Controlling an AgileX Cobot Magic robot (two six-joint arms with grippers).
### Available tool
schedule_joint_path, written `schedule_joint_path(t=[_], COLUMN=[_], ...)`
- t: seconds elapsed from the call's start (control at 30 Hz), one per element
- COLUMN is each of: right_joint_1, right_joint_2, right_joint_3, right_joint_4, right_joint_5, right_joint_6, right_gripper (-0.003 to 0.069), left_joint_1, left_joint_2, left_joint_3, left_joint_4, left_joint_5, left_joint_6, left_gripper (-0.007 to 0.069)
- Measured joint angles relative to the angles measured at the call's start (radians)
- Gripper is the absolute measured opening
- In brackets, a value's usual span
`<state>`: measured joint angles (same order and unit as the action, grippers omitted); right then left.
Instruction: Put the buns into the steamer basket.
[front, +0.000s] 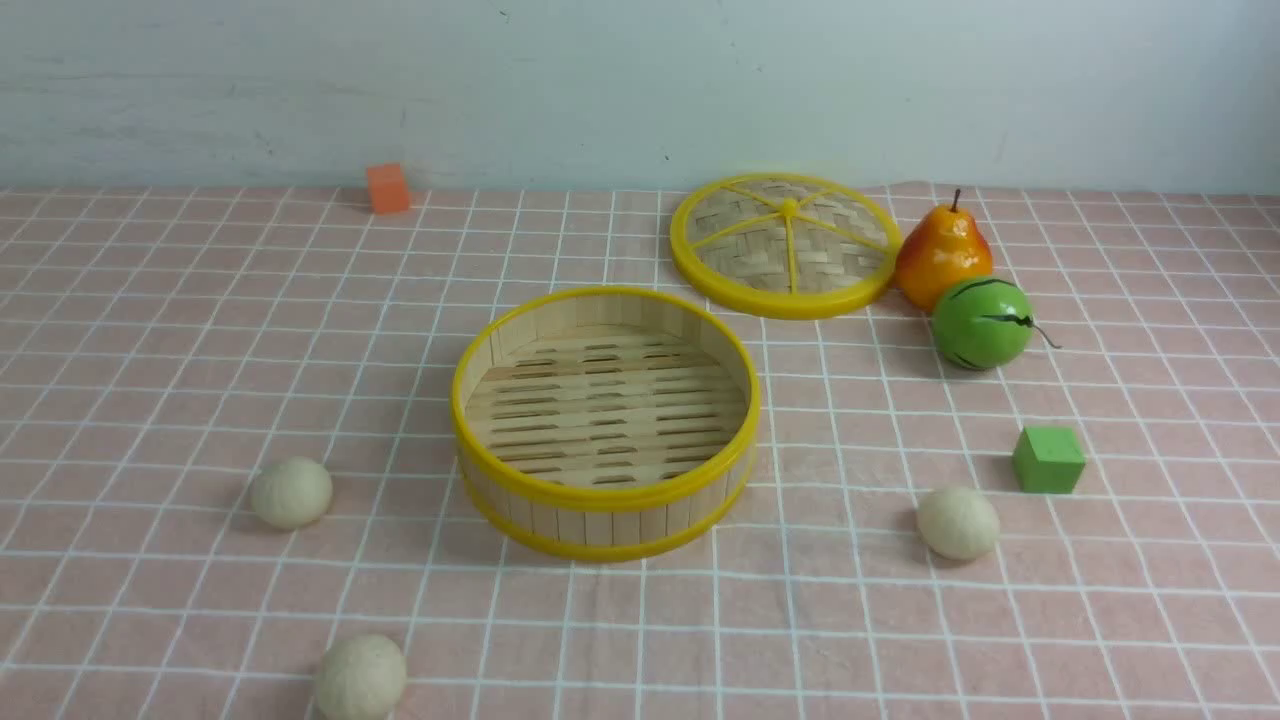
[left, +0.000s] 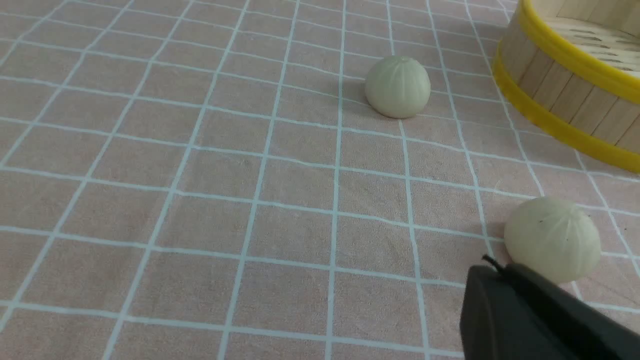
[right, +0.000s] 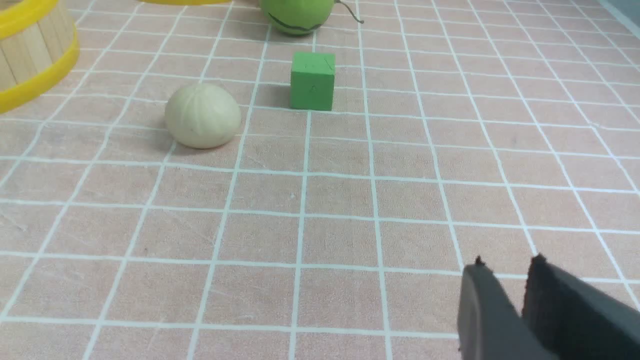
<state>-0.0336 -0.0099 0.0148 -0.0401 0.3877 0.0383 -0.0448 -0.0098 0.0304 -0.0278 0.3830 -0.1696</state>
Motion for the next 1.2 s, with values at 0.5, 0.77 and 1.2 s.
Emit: schedule_joint_path(t=[0.5, 0.77, 1.2], right_joint_1=[0.0, 0.0, 0.001], right_joint_2=[0.0, 0.0, 0.0], right_joint_3=[0.0, 0.0, 0.0], right_joint_4=[0.0, 0.0, -0.02], right_joint_5=[0.0, 0.0, 0.0], right_joint_6=[0.0, 0.0, 0.0], right_gripper=[0.0155, 0.0158, 0.0169], left_joint_1=[0.0, 0.0, 0.0], left_joint_2=[0.0, 0.0, 0.0], left_joint_3=[0.0, 0.001, 0.001], left_joint_4=[0.028, -0.005, -0.045], left_joint_5=[-0.001, -0.031, -0.057], left_joint_6=[0.0, 0.0, 0.0], left_gripper=[0.0005, 0.0015, 0.0021])
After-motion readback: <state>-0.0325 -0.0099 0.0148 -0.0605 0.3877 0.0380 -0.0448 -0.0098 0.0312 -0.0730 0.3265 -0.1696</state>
